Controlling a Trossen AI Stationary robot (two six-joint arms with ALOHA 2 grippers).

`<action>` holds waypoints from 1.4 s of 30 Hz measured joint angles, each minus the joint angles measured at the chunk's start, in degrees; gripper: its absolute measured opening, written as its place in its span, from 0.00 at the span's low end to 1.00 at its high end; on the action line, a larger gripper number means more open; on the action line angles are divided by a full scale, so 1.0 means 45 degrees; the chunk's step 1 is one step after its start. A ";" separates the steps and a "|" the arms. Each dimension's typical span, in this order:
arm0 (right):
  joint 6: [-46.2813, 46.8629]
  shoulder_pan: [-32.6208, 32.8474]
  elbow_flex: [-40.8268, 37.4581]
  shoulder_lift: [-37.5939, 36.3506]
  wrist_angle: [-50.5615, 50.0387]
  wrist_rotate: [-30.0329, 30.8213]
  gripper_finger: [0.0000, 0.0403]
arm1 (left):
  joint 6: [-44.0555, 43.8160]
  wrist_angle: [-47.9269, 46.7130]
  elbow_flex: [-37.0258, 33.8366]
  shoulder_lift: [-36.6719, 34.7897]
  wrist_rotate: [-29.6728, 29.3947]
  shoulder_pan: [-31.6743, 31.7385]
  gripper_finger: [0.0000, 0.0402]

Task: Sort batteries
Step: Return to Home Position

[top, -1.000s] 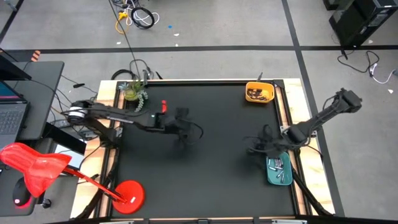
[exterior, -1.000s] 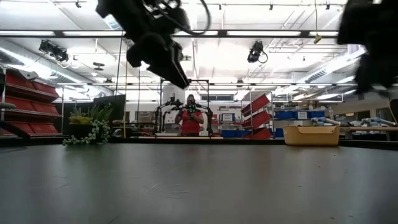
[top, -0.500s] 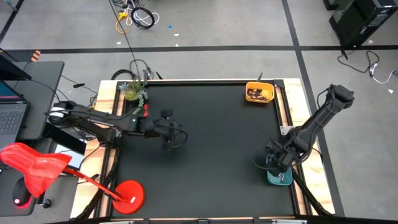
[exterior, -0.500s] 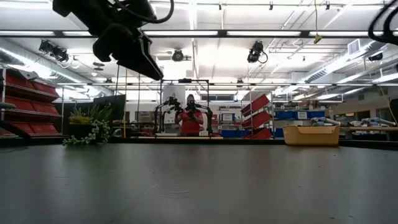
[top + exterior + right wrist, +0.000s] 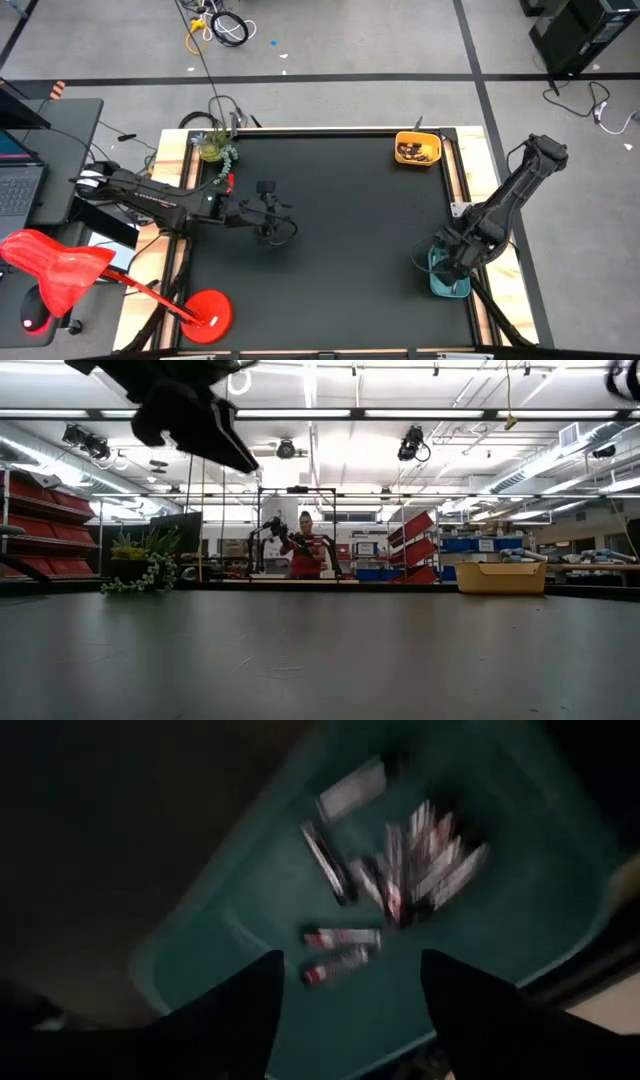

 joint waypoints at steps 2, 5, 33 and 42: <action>-0.0530 0.0003 0.0916 -0.0050 -0.1113 0.1586 0.60 | 0.0007 -0.0133 0.0000 -0.0413 0.0005 -0.0087 0.33; -0.2251 0.0078 0.2078 -0.0043 -0.2241 0.5509 0.57 | -0.0017 -0.0183 0.0005 -0.1166 0.0000 -0.0133 0.33; -1.7746 -0.5077 -0.5624 -0.5614 1.4481 1.1058 0.39 | 0.1265 0.5541 -0.5621 -0.6137 -0.1082 0.1322 0.23; -1.9520 -0.7778 -0.6465 -0.6752 1.5208 0.8494 0.38 | 0.0716 0.6205 -0.6425 -0.6796 0.0858 0.2702 0.02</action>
